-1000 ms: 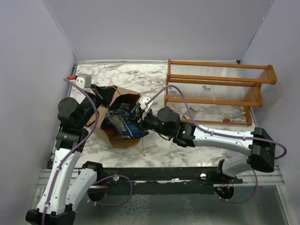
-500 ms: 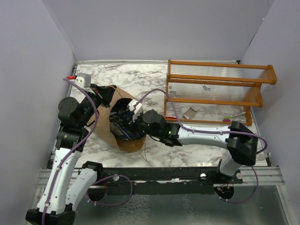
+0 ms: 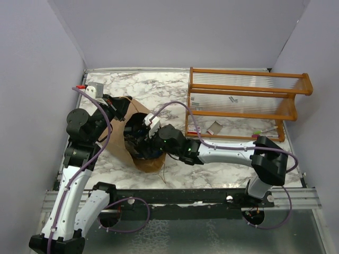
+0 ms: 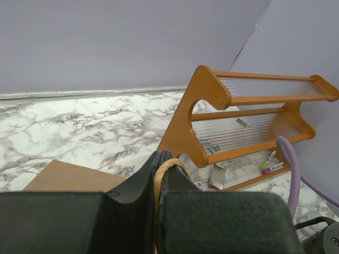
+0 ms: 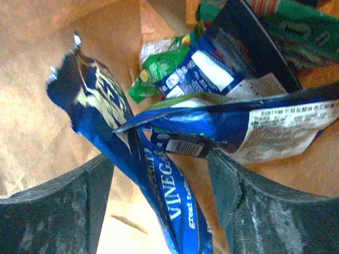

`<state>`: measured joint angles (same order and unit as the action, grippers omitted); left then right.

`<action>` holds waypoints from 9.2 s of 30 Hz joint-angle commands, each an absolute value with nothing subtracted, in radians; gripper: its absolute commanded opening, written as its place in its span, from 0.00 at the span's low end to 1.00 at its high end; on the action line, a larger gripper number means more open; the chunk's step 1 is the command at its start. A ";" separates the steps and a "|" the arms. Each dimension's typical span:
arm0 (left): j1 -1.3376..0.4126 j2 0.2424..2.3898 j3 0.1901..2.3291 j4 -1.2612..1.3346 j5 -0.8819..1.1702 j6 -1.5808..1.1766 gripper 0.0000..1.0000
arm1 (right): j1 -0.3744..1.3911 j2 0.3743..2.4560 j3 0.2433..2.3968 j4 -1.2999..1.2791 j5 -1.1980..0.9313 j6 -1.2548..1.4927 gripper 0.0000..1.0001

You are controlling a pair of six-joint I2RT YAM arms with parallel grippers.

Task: Take the snacks out of the paper bag
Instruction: Adjust the snack in the paper bag, then take out the snack from the paper bag, then place the snack at the center of the board, then take out the snack from the paper bag, then place the snack at the center of the board.

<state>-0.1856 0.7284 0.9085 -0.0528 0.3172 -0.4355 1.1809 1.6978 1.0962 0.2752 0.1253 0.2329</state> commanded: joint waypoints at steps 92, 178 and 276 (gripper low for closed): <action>-0.189 0.728 0.880 0.054 0.200 -0.359 0.00 | 1.146 1.041 0.599 -0.625 0.400 -0.824 0.01; -0.194 0.758 0.874 0.039 0.294 -0.427 0.00 | 1.161 1.612 1.298 -0.306 -0.002 -1.408 0.09; -0.216 0.753 0.856 -0.009 0.273 -0.434 0.00 | 0.999 0.773 0.745 -0.442 -0.428 -0.670 0.71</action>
<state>-0.2119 0.7727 0.8539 0.0101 0.2768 -0.4252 0.9958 0.7136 0.6735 -0.5980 -0.2356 -0.8532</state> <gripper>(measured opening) 0.012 0.705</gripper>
